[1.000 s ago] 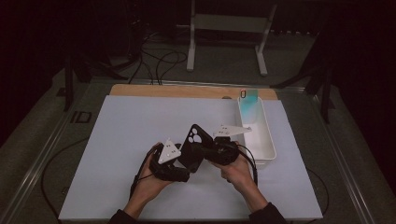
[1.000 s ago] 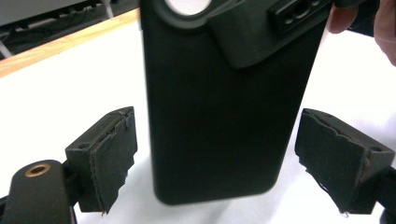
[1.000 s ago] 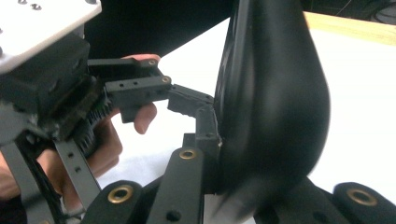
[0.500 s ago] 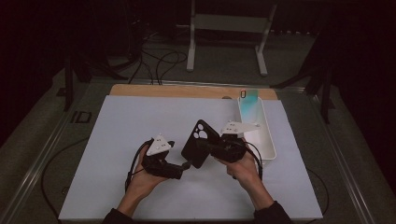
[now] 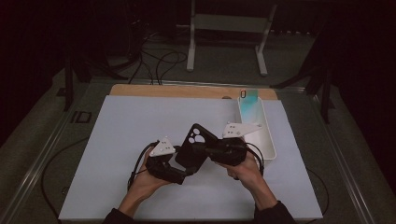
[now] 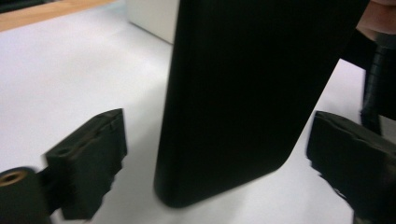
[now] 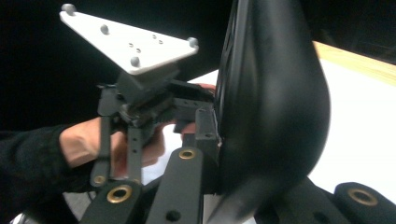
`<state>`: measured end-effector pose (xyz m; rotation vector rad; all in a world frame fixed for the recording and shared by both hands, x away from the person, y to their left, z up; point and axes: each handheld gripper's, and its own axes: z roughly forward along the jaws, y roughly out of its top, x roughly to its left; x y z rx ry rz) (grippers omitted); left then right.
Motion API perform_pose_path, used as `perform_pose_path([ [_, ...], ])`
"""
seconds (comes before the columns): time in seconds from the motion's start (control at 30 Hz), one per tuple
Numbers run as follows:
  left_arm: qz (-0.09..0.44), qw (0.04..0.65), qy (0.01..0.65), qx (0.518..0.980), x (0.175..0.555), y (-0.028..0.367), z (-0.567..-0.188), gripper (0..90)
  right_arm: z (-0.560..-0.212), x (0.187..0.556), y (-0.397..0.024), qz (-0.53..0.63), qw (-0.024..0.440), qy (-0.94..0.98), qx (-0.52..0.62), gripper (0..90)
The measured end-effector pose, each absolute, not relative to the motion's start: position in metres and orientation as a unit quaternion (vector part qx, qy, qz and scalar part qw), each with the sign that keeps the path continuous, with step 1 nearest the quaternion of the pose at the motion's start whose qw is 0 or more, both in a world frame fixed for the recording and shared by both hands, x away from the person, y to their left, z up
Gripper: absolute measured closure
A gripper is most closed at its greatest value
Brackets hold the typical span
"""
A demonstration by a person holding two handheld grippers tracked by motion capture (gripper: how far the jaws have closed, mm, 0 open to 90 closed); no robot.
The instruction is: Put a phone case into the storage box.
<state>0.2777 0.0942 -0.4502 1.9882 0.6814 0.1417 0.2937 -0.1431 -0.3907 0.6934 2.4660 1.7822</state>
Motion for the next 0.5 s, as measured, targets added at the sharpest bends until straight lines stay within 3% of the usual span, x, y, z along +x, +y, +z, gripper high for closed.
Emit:
perform_pose_path([
  [0.17, 0.031, 0.501, 0.251, 0.828, 0.2749, 0.0901, -0.452, 19.3, -0.3921, 0.2918, -0.1394, 0.569, -0.004, 0.799, 0.195, 85.8],
  [0.4, 0.026, 0.497, 0.233, 0.835, 0.2742, 0.0913, -0.4533, 46.8, -0.3931, 0.293, -0.14, 0.545, 0.018, 0.817, 0.19, 85.1],
  [0.5, 0.017, 0.496, 0.226, 0.838, 0.2747, 0.0916, -0.454, 59.1, -0.3929, 0.2953, -0.1437, 0.545, 0.016, 0.815, 0.195, 80.0],
])
